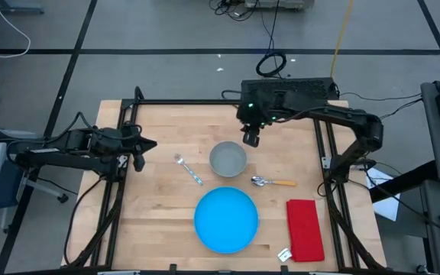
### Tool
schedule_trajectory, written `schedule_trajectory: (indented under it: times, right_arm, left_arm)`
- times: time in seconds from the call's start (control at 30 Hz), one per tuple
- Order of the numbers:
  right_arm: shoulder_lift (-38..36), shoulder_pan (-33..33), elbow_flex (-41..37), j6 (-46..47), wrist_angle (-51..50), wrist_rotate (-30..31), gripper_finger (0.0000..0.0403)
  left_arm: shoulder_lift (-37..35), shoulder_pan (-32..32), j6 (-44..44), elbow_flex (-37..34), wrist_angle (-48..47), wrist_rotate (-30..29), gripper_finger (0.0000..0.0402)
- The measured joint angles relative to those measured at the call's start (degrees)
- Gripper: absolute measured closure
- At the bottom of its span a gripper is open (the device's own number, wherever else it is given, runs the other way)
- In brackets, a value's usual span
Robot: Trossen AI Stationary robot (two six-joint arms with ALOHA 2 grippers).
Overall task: Pick and place plate/cup/fork/spoon on tray
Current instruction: Put the gray bowl on the blue plate
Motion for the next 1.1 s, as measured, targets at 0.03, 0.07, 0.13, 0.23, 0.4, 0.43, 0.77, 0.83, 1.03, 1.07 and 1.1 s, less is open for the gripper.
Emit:
schedule_trajectory:
  times: [0.03,0.07,0.13,0.23,0.4,0.43,0.77,0.83,1.03,1.07,1.1]
  right_arm:
    - [1.24,0.00,0.00,-0.44,-0.32,0.01,0.0282]
    - [2.48,0.00,0.00,-0.89,-0.39,0.01,0.0282]
    - [5.02,0.00,0.00,-1.11,-0.40,0.06,0.0282]
    - [8.27,0.00,-0.04,-2.15,-2.75,0.13,0.0282]
    - [11.52,-0.11,-0.07,-2.00,-6.80,3.58,0.0282]
    - [11.96,-0.13,-0.07,-1.96,-6.96,4.07,0.0282]
    - [12.26,0.00,-0.07,2.75,-5.30,4.20,0.0279]
    - [12.26,0.00,-0.07,4.37,-5.25,4.12,0.0275]
    - [12.26,0.18,-0.07,9.39,-5.32,3.66,0.0260]
    - [12.26,0.28,-0.07,10.30,-5.30,2.82,0.0258]
    - [12.24,0.48,-0.30,10.91,-4.85,2.56,0.0257]
  left_arm:
    - [0.00,-0.04,-0.01,0.00,0.02,-0.40,0.0371]
    - [-0.02,-0.04,-0.01,0.00,0.02,-0.86,0.0371]
    - [-0.02,-0.04,-0.01,0.00,0.02,-1.40,0.0371]
    - [-0.02,-0.04,-0.01,0.00,0.00,-1.38,0.0371]
    - [-0.01,0.01,-0.02,0.00,-0.02,-1.36,0.0371]
    - [0.00,0.01,-0.01,0.00,-0.05,-1.36,0.0371]
    - [-0.01,0.01,-0.02,-0.02,-0.33,-1.38,0.0371]
    - [-0.01,0.01,-0.01,-0.02,-0.33,-1.38,0.0371]
    - [-0.02,0.01,-0.01,-0.02,-0.33,-1.38,0.0371]
    - [-0.02,0.01,-0.01,-0.02,-0.33,-1.38,0.0371]
    - [-0.01,0.01,-0.01,-0.02,-0.34,-1.38,0.0371]
